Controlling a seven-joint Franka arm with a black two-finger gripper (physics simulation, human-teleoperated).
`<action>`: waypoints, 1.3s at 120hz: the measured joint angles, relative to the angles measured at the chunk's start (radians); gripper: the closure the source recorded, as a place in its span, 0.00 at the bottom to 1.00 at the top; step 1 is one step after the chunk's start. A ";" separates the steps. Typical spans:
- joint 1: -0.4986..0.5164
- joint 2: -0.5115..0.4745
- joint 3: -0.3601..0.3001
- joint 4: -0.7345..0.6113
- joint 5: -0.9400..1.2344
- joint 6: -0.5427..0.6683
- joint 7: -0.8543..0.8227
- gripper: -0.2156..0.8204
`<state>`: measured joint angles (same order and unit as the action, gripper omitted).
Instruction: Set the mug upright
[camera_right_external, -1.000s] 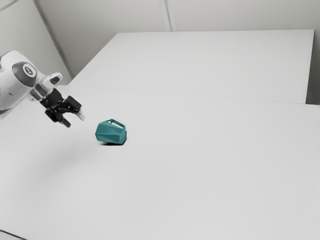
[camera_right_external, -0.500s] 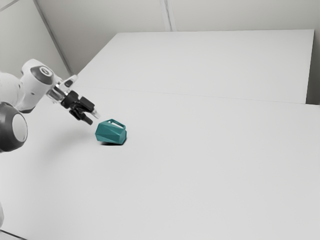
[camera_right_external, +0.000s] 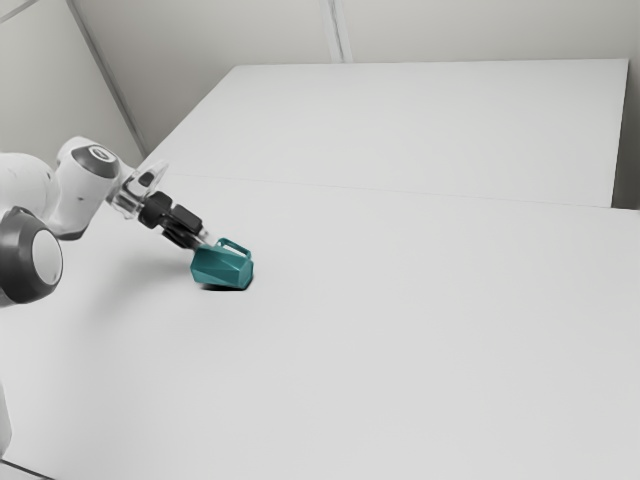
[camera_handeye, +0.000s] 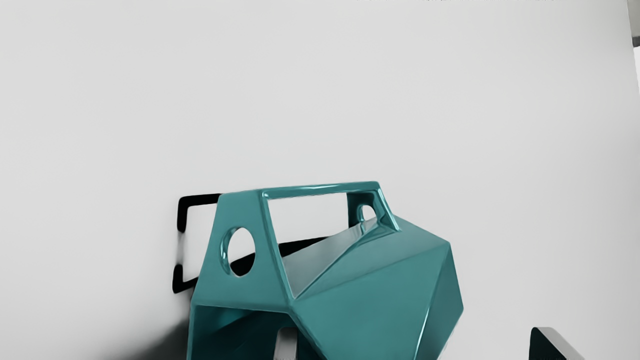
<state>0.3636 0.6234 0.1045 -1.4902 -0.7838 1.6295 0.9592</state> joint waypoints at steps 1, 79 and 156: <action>0.000 0.000 0.000 -0.002 -0.002 0.000 0.000 0.34; 0.005 -0.001 -0.015 -0.052 -0.068 -0.009 -0.131 0.89; -0.005 -0.075 -0.075 -0.042 -0.049 -0.005 -0.210 0.95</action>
<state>0.3581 0.5480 0.0294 -1.5318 -0.8332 1.6241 0.7495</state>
